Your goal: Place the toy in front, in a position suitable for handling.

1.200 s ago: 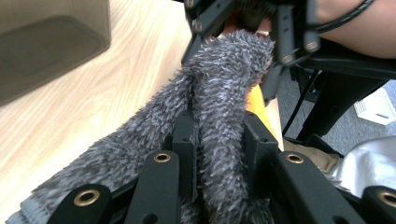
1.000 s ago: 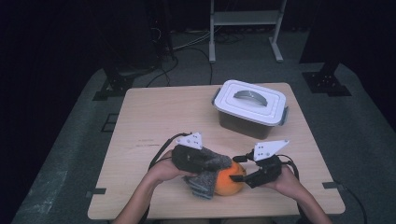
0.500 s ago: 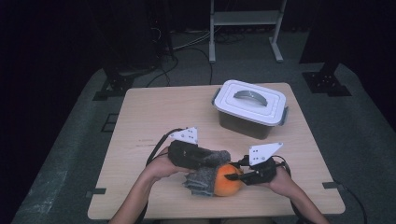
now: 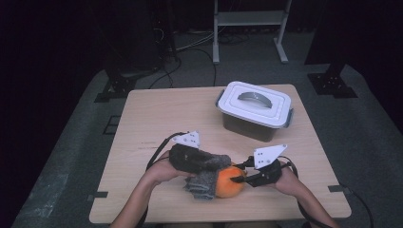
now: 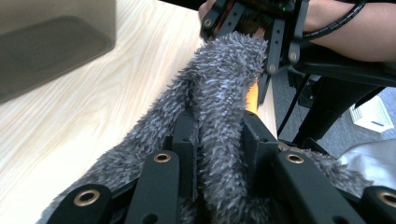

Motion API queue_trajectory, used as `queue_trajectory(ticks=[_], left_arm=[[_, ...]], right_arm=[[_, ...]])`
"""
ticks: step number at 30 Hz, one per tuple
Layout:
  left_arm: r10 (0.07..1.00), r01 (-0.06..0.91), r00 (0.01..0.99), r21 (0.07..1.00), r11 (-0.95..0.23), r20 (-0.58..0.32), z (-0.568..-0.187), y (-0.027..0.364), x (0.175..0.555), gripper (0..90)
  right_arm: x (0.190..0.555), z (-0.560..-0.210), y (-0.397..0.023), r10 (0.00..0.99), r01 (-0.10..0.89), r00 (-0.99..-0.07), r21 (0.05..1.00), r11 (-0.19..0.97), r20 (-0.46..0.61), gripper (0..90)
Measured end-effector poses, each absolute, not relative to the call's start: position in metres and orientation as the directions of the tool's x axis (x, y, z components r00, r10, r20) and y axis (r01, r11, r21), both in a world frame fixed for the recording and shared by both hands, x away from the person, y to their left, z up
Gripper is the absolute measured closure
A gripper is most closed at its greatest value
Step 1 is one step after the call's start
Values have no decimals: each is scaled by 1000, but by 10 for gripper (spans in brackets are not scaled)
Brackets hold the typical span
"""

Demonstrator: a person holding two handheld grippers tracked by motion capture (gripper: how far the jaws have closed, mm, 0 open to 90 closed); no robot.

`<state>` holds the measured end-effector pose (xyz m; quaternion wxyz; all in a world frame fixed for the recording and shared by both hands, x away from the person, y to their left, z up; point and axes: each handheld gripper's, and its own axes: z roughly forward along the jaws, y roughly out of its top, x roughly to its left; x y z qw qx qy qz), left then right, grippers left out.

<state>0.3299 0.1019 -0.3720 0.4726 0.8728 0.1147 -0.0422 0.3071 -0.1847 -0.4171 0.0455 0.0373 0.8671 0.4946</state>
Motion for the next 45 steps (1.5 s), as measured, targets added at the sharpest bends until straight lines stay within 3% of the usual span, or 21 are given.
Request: queue_trajectory(ticks=[7, 16, 31, 39, 45], left_arm=[[170, 255, 966, 814, -521, -193, -372, 113, 329, 706], [117, 216, 976, 821, -528, -182, -368, 91, 327, 706], [163, 268, 963, 825, -498, -214, -380, 127, 328, 713], [109, 220, 976, 845, -488, -191, -367, 105, 327, 713], [77, 163, 986, 816, -555, -145, -358, 67, 326, 713]], right_arm=[[314, -420, -199, 131, 61, -991, 871, 488, -4, 605], [313, -419, -192, 124, 55, -992, 869, 491, -8, 604], [316, -421, -200, 164, 94, -986, 878, 470, 17, 597], [318, -421, -195, 170, 103, -985, 880, 464, 26, 598], [314, -417, -181, 170, 92, -985, 875, 476, 11, 585]])
